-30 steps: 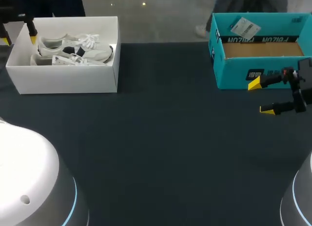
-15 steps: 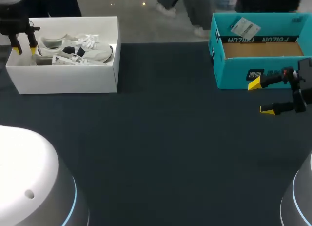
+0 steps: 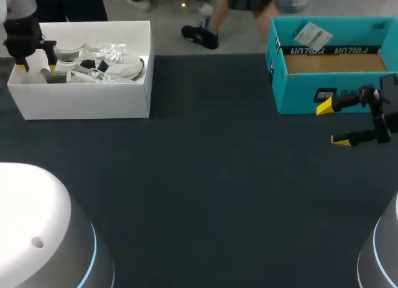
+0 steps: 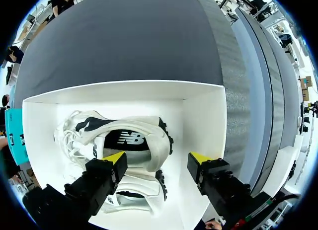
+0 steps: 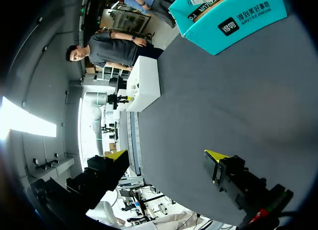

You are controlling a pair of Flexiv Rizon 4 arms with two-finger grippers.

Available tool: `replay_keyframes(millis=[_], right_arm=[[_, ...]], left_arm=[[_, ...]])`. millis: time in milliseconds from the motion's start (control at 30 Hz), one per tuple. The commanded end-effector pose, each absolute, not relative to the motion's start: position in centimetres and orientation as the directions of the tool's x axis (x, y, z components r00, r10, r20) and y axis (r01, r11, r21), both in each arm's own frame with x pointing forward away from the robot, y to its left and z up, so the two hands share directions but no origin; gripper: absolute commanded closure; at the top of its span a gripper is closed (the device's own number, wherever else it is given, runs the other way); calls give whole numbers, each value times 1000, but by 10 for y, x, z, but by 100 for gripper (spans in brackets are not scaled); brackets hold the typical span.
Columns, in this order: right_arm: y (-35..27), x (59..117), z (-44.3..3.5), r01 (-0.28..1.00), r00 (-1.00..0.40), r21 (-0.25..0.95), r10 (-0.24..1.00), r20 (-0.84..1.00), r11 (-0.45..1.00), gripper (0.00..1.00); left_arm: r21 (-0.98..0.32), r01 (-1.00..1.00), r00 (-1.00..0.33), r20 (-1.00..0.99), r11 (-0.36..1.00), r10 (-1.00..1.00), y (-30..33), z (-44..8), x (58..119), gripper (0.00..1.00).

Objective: Take the shoe out of the shoebox, open the shoe tongue, remove and reinsert the insole, then place the shoe into the shoebox

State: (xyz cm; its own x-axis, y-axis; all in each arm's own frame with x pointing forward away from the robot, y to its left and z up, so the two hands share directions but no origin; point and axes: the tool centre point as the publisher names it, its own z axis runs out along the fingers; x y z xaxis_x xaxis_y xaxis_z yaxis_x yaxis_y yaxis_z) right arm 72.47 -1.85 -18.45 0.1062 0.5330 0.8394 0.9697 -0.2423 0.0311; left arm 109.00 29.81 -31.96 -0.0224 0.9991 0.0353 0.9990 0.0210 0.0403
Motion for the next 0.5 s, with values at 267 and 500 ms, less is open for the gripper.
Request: replay_keyframes(millis=[267,500], right_arm=[[-18,724,-185,969,108,31,535,838,-245,0],[-18,724,-185,969,108,31,535,838,-245,0]], left_arm=[[22,999,-32,54,31,998,299,-344,1098,21],[-6,999,-36,53,36,998,302,-362,1105,20]])
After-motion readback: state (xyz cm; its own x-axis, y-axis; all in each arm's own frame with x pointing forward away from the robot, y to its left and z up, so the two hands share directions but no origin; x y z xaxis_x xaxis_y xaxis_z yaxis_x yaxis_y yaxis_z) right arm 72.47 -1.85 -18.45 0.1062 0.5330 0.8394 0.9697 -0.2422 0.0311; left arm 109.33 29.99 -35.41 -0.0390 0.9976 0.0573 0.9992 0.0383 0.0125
